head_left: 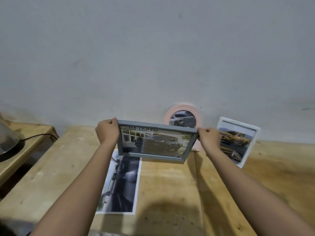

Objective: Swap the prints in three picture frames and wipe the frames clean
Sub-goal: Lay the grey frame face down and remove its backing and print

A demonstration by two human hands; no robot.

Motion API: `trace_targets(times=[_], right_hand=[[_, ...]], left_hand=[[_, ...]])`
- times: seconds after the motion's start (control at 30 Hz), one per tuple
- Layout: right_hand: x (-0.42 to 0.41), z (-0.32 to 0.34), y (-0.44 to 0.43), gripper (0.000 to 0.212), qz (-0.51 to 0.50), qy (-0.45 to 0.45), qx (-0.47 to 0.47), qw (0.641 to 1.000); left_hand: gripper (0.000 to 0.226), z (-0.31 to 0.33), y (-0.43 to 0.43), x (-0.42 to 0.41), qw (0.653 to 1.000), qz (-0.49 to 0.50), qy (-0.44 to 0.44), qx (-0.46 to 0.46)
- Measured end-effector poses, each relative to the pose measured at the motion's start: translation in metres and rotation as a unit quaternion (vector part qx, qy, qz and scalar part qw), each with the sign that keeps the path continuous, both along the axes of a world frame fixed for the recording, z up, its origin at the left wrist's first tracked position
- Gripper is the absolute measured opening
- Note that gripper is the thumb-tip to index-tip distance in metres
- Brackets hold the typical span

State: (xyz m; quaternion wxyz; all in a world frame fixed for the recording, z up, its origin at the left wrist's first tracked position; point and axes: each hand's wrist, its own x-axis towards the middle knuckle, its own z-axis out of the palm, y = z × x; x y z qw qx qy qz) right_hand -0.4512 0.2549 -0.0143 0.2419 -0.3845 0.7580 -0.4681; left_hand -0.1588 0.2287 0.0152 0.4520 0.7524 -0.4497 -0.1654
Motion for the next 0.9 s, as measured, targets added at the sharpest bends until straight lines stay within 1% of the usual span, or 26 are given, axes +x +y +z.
trace_targets(times=[0.1,0.17,0.27,0.4,0.53,0.63,0.7,0.8,0.9], right_hand=[[-0.038,-0.009,0.031,0.032,-0.046,0.004,0.000,0.999],[-0.056,-0.013,0.051,0.031,-0.069,0.014,-0.006,0.997],[-0.074,-0.022,0.077,0.025,-0.085,0.021,-0.037,0.995],[-0.083,-0.052,0.109,0.015,-0.126,-0.014,-0.085,0.988],[-0.083,-0.084,0.148,0.012,-0.153,-0.030,-0.103,0.982],[-0.081,-0.109,0.171,0.020,-0.160,-0.057,-0.079,0.982],[-0.078,-0.123,0.184,0.025,-0.175,-0.068,-0.037,0.982],[-0.070,-0.142,0.200,0.033,-0.185,-0.074,0.022,0.980],[-0.065,-0.158,0.212,0.038,-0.160,-0.086,0.069,0.981]], left_hand=[[0.048,-0.018,0.025,-0.044,0.999,-0.024,0.042,0.001],[0.040,-0.033,0.040,-0.066,0.997,-0.025,0.073,0.001],[0.036,-0.057,0.060,-0.090,0.992,-0.026,0.123,-0.031],[0.041,-0.086,0.089,-0.108,0.984,-0.016,0.170,-0.040],[0.038,-0.112,0.130,-0.119,0.978,-0.002,0.206,-0.032],[0.036,-0.139,0.159,-0.122,0.971,0.008,0.239,-0.002],[0.035,-0.160,0.176,-0.122,0.967,0.024,0.250,0.036],[0.037,-0.186,0.194,-0.121,0.968,0.046,0.234,0.083],[0.034,-0.195,0.202,-0.120,0.973,0.024,0.202,0.106]])
